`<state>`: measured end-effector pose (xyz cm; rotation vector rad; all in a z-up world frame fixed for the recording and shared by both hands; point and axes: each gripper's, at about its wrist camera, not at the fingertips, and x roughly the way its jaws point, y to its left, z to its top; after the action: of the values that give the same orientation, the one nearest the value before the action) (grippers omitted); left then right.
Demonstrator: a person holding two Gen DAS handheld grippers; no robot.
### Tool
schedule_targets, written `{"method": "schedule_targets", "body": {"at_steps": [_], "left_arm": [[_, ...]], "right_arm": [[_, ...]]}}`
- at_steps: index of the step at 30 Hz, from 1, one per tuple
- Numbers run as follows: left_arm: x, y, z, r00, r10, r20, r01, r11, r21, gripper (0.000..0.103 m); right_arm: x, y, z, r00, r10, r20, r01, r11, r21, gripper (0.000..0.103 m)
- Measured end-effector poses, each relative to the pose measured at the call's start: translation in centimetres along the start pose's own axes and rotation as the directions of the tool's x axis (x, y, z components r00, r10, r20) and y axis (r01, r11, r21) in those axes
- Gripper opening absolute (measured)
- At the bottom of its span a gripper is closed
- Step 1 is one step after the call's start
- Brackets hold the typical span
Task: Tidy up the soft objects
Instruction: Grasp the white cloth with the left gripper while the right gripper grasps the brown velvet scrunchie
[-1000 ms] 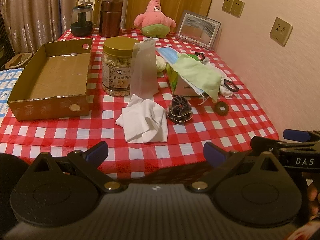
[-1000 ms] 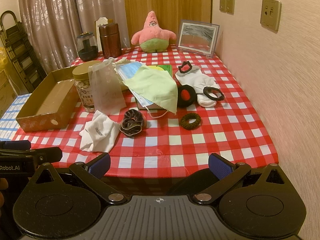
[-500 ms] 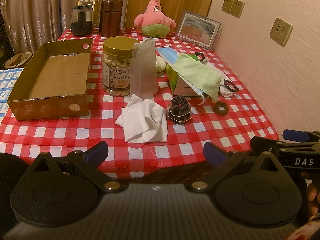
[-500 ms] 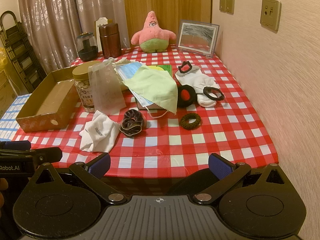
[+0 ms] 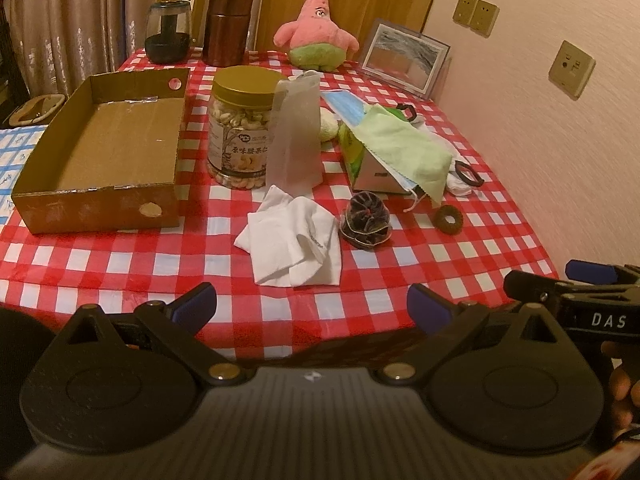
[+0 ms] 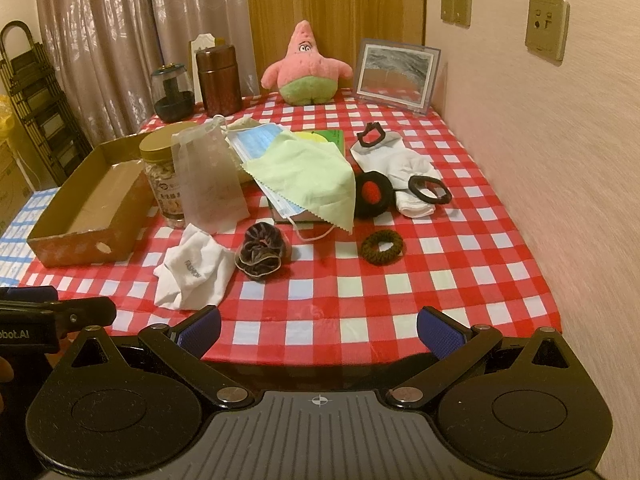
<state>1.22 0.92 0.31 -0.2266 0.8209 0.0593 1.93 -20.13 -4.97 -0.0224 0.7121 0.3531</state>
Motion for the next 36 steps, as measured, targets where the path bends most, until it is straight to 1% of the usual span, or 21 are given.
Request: {"method": "schedule_targets", "body": {"at_steps": [5, 11, 20, 24, 28, 32, 36], "left_arm": [[1.2, 1.1, 0.6, 1.000, -0.007, -0.011, 0.006, 1.000, -0.013, 0.101], [3.5, 2.1, 1.7, 0.999, -0.023, -0.028, 0.023, 1.000, 0.000, 0.101], [7.8, 3.5, 3.5, 0.997, -0.038, -0.064, 0.041, 0.998, 0.045, 0.100], [9.9, 4.0, 4.0, 0.995, -0.051, -0.089, 0.058, 0.995, 0.085, 0.100], [11.9, 4.2, 4.3, 0.990, -0.079, -0.119, 0.094, 0.987, 0.132, 0.096], [13.7, 3.9, 4.1, 0.985, -0.086, -0.149, 0.114, 0.974, 0.194, 0.090], [15.3, 3.9, 3.9, 0.981, -0.106, -0.164, 0.138, 0.970, 0.199, 0.088]], "right_arm": [[1.4, -0.1, 0.4, 1.000, 0.005, -0.003, -0.005, 1.000, 0.003, 0.103], [4.0, -0.3, 1.1, 1.000, 0.015, -0.011, -0.015, 1.000, 0.009, 0.103], [7.4, -0.1, 2.2, 0.999, 0.021, -0.033, -0.021, 1.000, 0.005, 0.103], [9.1, 0.1, 2.6, 0.999, 0.016, -0.042, -0.015, 1.000, 0.012, 0.103], [10.7, 0.4, 2.9, 0.998, 0.021, -0.057, -0.020, 1.000, 0.015, 0.103], [12.0, 0.6, 3.2, 0.997, 0.033, -0.068, -0.032, 0.999, 0.018, 0.103], [13.1, 0.8, 3.5, 0.996, 0.042, -0.075, -0.041, 0.999, 0.017, 0.102]]}}
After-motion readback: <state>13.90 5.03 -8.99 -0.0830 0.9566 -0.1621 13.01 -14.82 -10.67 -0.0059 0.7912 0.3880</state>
